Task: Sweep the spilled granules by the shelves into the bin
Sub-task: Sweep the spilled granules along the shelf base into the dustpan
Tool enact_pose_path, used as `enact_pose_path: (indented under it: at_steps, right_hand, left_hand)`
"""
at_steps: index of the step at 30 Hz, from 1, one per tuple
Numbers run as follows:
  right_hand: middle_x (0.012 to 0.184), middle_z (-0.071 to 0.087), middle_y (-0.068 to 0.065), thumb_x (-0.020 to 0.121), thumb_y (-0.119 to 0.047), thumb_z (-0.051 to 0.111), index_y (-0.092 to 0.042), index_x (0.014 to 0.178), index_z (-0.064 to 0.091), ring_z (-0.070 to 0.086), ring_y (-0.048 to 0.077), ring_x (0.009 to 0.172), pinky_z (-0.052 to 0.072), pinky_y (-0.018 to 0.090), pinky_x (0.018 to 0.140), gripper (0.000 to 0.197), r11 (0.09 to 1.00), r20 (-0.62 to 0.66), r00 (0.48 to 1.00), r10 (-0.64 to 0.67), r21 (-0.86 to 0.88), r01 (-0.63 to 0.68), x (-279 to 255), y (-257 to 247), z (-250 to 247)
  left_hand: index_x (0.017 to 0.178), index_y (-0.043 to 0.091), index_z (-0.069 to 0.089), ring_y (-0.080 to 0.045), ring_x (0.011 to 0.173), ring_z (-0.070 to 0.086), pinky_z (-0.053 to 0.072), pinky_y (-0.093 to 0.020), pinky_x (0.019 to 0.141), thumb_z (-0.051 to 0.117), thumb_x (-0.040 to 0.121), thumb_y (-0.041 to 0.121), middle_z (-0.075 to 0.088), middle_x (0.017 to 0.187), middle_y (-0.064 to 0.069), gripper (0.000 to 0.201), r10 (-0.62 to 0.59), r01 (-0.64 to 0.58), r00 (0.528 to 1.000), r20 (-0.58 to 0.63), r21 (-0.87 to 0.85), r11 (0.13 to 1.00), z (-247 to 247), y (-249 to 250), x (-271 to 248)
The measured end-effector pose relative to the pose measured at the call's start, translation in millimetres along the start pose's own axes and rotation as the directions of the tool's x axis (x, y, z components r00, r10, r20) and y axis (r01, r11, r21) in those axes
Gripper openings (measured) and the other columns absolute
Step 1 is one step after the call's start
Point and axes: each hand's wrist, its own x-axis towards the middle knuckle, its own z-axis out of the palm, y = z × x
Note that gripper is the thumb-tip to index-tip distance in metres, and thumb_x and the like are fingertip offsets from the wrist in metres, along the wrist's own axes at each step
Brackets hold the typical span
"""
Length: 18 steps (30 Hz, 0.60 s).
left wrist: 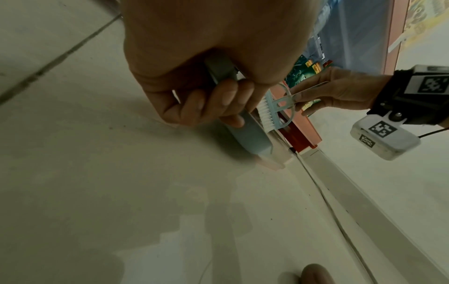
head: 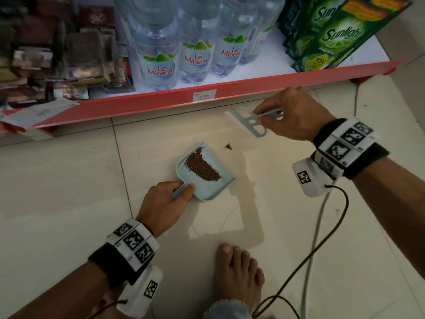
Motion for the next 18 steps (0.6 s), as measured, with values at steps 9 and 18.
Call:
enact_pose_path:
  at_steps: [9, 18]
  right_hand:
    - [0.084, 0.069, 0.01, 0.089, -0.025, 0.05, -0.02, 0.094, 0.073, 0.062, 0.034, 0.076, 0.055, 0.038, 0.069, 0.024, 0.934, 0.027, 0.995, 0.091, -0.35, -0.076, -28, -23, 48]
    - [0.078, 0.066, 0.001, 0.089, -0.029, 0.058, -0.016, 0.085, 0.074, 0.061, 0.02, 0.067, 0.052, 0.038, 0.065, 0.021, 0.999, 0.059, 0.998, -0.036, -0.007, 0.037, -52, -27, 64]
  left_hand:
    - [0.073, 0.011, 0.073, -0.022, 0.075, 0.067, 0.054, -0.036, 0.077, 0.057, 0.09, 0.049, 0.074, 0.074, -0.004, 0.045, -0.067, 0.065, 0.997, 0.033, 0.068, 0.996, 9, 19, 9]
    - [0.081, 0.011, 0.077, -0.025, 0.085, 0.067, 0.053, -0.034, 0.081, 0.054, 0.09, 0.048, 0.074, 0.084, -0.006, 0.044, -0.118, 0.106, 0.991, 0.068, 0.156, 0.982, 9, 33, 17]
